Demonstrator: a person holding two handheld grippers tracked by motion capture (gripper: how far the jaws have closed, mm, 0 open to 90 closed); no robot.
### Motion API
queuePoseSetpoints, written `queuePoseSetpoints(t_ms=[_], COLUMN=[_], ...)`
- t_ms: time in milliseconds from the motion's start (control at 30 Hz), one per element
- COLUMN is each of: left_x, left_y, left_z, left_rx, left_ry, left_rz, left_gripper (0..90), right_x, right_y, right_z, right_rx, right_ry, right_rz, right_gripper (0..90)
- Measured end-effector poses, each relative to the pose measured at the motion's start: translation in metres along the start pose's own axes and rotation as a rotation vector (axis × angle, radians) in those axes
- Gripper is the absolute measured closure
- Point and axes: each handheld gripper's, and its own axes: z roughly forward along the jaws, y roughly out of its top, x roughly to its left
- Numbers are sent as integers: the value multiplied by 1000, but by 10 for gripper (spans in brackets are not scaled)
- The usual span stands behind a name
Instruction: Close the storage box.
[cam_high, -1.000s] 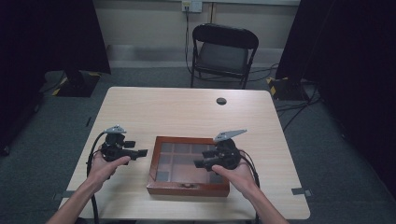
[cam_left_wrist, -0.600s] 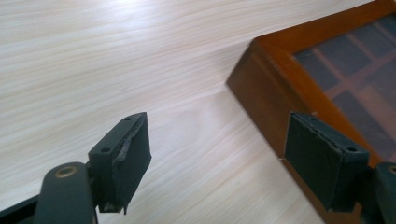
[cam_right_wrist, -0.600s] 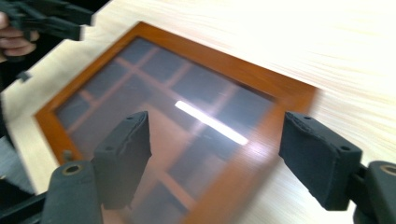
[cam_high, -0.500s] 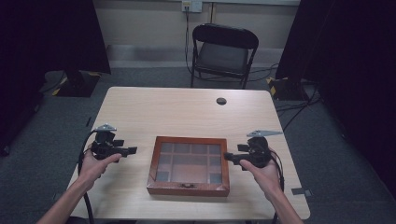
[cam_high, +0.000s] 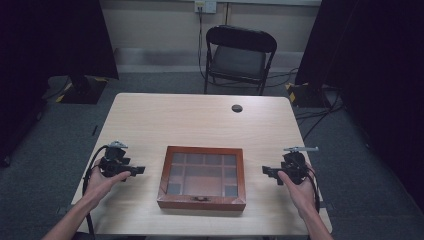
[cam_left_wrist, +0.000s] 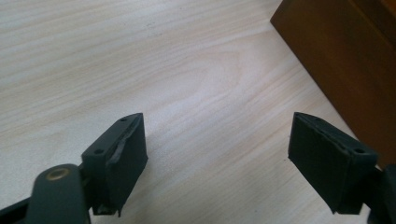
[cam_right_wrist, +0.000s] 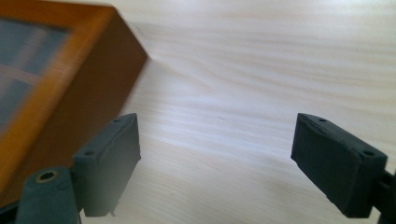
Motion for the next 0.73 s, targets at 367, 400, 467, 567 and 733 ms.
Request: queuePoseSetpoints(t_ms=[367,400,467,567,733], left_x=[-3,-1,0,2,3], left_y=[-6,-9,-11,-15,-17], left_z=[14,15,19,22,24], left_rx=[12,-15,-45,-94,-126], left_ry=[171,171,181,173,159], left_rz=[45,51,54,54,70], left_gripper=[156,131,61,0,0], right_x=[2,3,3,5,5], right_y=[-21,-23,-30,-34,-35], right_z=[33,34,41,46,47], right_rx=[80,59,-2,-89,-98], right_ry=[-200,-210,-206,-210,-214], right_rz=[-59,-74,-96,-89,-85], right_gripper=[123,88,0,0,0])
